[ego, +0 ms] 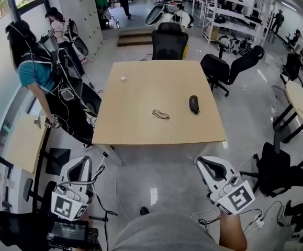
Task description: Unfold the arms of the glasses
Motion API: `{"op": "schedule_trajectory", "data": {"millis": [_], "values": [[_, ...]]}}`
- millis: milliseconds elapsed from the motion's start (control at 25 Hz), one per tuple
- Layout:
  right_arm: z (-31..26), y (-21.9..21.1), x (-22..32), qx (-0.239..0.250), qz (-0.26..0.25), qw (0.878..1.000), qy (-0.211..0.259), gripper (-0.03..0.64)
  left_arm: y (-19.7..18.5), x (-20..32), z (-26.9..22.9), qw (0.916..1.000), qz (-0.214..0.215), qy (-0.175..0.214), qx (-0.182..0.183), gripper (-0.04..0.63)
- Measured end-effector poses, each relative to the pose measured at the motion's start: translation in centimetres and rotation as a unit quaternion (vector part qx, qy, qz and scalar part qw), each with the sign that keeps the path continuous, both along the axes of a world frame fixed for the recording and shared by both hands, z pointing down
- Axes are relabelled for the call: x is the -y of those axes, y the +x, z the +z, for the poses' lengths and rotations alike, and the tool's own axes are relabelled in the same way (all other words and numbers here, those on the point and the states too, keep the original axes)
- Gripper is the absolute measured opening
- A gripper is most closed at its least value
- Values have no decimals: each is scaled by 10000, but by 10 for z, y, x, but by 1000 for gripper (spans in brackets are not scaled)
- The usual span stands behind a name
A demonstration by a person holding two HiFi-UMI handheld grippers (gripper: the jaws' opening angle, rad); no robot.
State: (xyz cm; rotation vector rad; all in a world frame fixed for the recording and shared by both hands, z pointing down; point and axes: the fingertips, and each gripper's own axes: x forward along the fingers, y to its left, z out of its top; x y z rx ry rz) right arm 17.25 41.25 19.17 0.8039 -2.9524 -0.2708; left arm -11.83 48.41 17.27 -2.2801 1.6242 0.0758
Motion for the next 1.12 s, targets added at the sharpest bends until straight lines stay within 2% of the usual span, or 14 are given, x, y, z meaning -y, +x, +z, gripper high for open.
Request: {"op": "schedule_trajectory", "data": {"millis": [240,520,880,1120], "values": [[5,-41,8,-77,229,9997,8,8,-41,17,7,9997,248,23,-56,5],[8,-70,16,-205,509,9985,22,8,-65,39,22,9984,567,14,-38,5],[20,-79,47,-356,589,9976,-92,8,-57,76,46,9958,876,-230,-131,5],[34,-67,94,-287,429,9982,-296,8,-35,115,58,9950,812,-576,-79,5]]}}
